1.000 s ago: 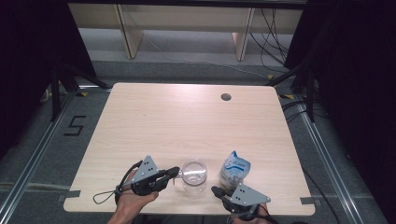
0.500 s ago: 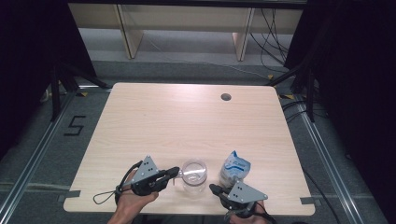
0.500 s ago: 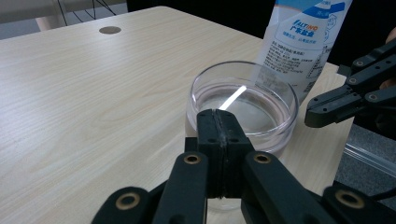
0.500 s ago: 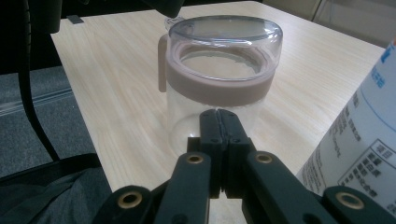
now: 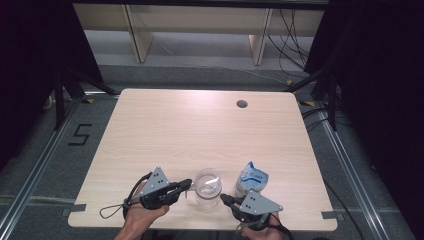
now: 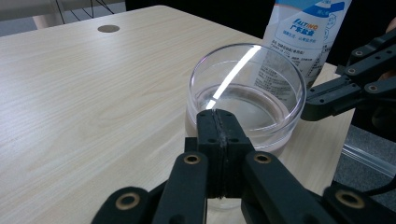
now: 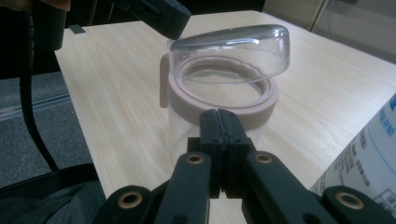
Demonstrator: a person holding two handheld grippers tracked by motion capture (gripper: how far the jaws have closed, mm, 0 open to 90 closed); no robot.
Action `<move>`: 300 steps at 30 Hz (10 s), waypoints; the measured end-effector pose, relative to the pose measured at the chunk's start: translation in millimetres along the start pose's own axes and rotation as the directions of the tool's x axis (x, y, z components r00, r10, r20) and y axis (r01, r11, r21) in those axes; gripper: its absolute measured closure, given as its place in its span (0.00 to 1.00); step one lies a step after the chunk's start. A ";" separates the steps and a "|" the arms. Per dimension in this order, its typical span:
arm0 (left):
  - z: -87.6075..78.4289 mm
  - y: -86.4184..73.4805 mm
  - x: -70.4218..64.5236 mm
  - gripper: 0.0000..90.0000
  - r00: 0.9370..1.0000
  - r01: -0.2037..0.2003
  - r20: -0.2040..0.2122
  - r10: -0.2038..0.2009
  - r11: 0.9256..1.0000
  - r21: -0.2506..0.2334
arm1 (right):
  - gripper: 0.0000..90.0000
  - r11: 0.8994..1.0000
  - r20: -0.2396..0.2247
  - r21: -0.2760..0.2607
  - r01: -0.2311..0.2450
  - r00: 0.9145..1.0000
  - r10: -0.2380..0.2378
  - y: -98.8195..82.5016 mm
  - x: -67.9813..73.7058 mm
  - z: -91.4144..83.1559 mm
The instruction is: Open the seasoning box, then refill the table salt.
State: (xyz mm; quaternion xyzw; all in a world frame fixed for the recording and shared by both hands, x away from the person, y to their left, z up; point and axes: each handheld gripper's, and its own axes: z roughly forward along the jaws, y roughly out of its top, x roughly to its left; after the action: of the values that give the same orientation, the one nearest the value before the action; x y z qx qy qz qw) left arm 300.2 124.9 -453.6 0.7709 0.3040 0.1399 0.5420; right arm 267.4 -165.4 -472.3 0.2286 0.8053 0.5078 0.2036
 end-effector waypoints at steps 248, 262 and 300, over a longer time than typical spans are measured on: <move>-13.2 -51.1 1.6 0.25 0.993 0.088 -0.091 -0.080 0.992 0.090 | 0.24 0.988 0.171 -0.099 -0.116 0.976 0.132 -47.7 -52.1 -8.4; -11.3 -51.2 -0.5 0.24 0.993 0.095 -0.074 -0.090 0.993 0.075 | 0.27 0.986 0.147 -0.116 -0.116 0.980 0.133 -47.4 -54.6 0.4; -12.1 -50.5 -0.3 0.24 0.994 0.092 -0.067 -0.086 0.992 0.085 | 0.45 0.988 0.124 -0.120 -0.099 0.986 0.114 -51.2 -59.1 8.8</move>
State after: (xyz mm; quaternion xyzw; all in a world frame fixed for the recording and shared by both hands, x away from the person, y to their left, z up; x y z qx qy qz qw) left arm 277.3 145.3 -495.6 0.7748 0.3609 0.1265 0.5034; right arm 312.1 -212.4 -516.8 0.2920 0.7468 0.5469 0.2409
